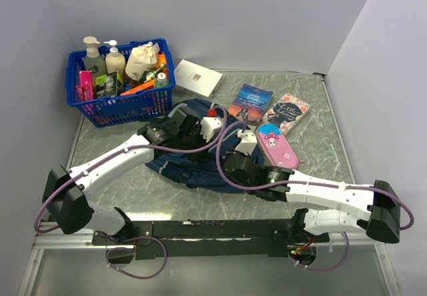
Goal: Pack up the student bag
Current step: Zip the student bag at the center of the board.
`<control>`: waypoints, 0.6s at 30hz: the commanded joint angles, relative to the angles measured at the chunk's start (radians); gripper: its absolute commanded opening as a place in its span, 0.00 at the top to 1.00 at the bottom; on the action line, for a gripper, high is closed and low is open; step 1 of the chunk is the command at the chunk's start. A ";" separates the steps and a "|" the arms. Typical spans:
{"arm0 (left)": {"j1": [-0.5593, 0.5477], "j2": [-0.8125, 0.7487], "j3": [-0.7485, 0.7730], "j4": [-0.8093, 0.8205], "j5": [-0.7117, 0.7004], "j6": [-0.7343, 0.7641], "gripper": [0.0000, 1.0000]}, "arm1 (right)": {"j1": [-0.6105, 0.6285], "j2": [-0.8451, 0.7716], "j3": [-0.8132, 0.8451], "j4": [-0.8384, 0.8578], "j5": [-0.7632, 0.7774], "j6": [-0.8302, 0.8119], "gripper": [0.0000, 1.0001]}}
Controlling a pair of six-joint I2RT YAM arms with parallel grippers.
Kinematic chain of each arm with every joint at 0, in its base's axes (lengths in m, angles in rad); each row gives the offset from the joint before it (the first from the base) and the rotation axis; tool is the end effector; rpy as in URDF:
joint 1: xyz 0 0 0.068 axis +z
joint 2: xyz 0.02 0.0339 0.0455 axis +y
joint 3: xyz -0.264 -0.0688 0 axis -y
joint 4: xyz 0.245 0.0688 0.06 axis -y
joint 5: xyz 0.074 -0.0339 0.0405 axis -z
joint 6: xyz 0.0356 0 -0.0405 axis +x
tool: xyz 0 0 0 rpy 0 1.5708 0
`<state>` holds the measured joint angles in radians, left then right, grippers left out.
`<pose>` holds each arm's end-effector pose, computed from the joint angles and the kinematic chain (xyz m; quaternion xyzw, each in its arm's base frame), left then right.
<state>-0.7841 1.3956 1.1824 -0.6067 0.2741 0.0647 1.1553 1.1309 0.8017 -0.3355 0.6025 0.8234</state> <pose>0.2056 -0.2187 0.3011 0.4252 0.8192 -0.2468 0.2953 0.1154 0.2116 0.2662 -0.0137 0.8683 0.2028 0.4525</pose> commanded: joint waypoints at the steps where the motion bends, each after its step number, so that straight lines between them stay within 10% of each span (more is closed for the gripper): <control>1: -0.004 -0.085 0.017 0.050 0.048 -0.010 0.99 | -0.022 -0.077 -0.068 0.042 -0.041 -0.026 1.00; 18: -0.003 -0.165 -0.118 -0.042 0.013 0.213 0.99 | -0.344 -0.148 -0.157 0.161 -0.458 -0.205 1.00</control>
<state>-0.7891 1.2922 1.0760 -0.5888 0.2893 0.2398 0.8772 1.0016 0.6651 -0.1875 0.1276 0.6815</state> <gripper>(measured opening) 0.159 0.024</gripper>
